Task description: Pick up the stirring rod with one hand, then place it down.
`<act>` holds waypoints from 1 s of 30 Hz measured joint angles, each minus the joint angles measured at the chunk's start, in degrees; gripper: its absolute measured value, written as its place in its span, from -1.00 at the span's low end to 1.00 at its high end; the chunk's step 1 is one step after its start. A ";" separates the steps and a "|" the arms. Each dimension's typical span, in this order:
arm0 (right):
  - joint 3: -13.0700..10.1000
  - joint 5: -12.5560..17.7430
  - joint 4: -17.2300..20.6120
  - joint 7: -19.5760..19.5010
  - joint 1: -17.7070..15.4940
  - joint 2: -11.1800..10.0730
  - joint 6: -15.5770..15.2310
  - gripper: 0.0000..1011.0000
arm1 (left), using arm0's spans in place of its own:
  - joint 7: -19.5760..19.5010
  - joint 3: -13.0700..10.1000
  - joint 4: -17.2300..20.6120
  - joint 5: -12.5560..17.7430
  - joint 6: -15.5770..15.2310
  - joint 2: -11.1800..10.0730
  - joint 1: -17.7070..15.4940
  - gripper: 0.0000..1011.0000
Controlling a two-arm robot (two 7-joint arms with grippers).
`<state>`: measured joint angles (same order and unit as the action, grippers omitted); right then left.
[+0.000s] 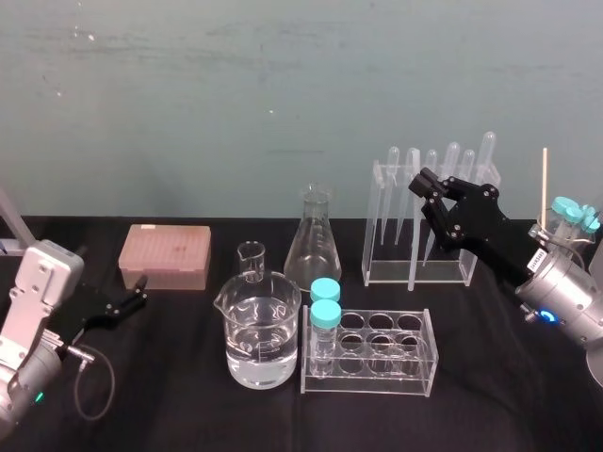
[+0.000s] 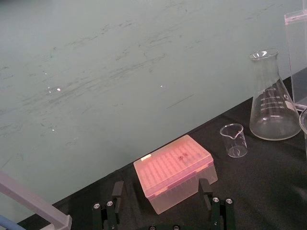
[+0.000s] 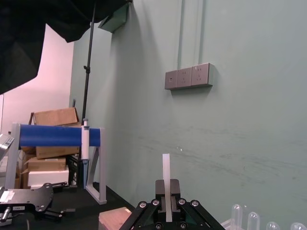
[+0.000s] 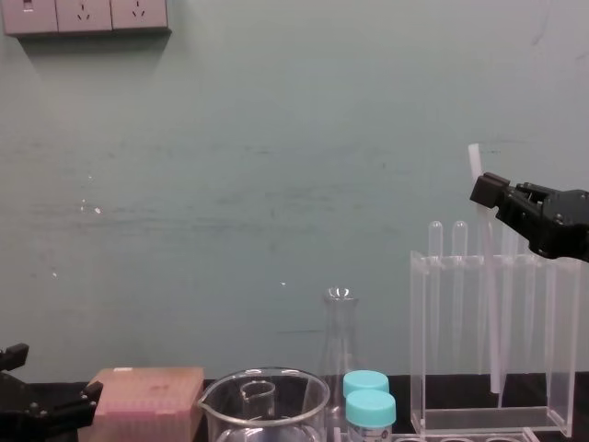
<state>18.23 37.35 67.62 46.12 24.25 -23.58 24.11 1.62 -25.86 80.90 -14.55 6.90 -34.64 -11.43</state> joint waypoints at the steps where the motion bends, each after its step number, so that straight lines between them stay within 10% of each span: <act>1: 0.00 0.00 0.00 0.00 0.00 0.00 0.00 -0.88 | 0.00 0.00 0.00 0.00 0.01 0.00 0.00 0.98; 30: 0.00 0.06 0.07 0.06 0.02 0.00 0.06 -0.88 | 0.00 0.00 0.00 0.00 0.00 0.00 0.00 0.98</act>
<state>18.24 37.41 67.69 46.18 24.27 -23.58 24.17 1.62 -25.86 80.90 -14.54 6.91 -34.64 -11.43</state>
